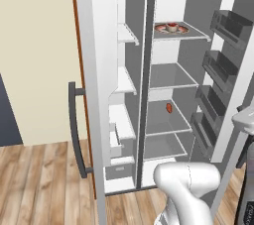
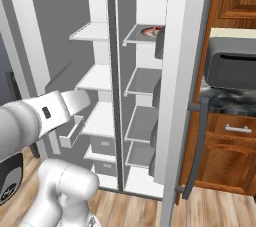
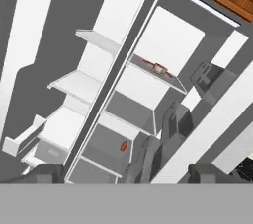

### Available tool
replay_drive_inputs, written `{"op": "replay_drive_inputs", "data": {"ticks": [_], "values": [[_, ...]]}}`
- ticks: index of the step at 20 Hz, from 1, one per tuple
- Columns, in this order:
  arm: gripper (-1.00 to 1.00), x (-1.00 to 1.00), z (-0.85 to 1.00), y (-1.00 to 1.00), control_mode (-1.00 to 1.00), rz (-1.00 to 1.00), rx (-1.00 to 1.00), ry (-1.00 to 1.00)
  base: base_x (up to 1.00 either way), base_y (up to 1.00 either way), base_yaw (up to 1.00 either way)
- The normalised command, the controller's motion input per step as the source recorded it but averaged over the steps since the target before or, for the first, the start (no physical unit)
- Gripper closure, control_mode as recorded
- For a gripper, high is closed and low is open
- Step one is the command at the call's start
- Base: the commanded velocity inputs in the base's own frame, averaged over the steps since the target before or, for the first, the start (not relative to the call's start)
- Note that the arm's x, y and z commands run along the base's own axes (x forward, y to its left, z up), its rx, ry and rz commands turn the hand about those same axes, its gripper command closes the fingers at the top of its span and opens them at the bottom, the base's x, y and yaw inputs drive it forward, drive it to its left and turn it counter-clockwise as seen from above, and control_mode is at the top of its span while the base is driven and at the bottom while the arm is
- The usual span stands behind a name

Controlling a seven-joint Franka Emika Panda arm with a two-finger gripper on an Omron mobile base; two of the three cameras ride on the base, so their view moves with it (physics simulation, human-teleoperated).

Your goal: Retrieve the steak from the fridge and place it on the saucepan with marinade on the stove.

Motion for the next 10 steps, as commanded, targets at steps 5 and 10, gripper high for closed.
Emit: {"op": "replay_drive_inputs", "data": {"ticks": [5,10], "values": [[-1.00,0.16,-0.68,0.00,-1.00,-0.12,-0.01,-0.13,0.00,0.00,0.00],[-1.00,0.11,-0.65,0.00,-1.00,-0.10,0.00,-0.16,0.00,0.00,0.00]]}}
